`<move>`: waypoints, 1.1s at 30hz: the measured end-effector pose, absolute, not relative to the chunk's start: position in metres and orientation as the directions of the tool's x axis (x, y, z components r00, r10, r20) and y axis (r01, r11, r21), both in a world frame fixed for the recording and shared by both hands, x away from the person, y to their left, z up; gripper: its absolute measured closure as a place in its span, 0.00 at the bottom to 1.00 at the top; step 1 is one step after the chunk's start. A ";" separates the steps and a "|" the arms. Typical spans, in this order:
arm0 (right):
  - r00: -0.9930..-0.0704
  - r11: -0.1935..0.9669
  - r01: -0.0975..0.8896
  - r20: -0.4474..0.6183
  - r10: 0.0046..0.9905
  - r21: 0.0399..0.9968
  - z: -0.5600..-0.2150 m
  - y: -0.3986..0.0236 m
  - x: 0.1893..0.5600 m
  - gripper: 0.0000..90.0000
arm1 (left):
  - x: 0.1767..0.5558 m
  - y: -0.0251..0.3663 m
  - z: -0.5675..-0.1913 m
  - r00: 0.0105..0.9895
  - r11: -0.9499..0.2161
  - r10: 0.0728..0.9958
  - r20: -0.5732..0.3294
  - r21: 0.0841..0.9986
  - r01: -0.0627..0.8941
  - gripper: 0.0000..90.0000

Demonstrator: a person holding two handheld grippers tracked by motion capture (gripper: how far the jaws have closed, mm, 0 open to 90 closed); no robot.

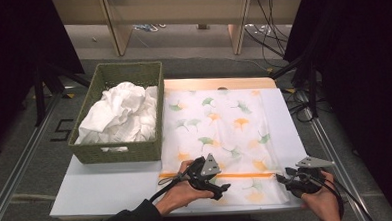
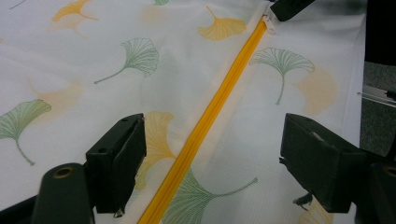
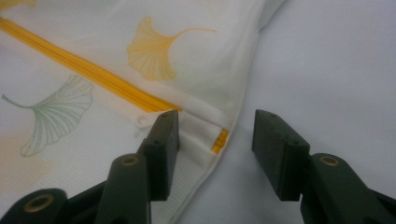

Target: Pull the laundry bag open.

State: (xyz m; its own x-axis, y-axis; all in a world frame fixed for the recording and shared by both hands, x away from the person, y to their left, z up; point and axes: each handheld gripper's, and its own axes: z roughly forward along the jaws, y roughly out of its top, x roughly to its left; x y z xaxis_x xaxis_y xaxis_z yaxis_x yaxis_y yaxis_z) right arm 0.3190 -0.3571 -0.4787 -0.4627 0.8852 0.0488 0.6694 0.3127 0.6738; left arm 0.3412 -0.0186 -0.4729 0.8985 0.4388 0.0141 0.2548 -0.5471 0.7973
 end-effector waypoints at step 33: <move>-0.585 0.463 0.480 -0.122 0.802 0.745 -0.443 -0.331 0.318 0.95 | 0.337 -0.052 -0.471 0.918 -0.483 0.384 -0.102 0.825 0.294 0.28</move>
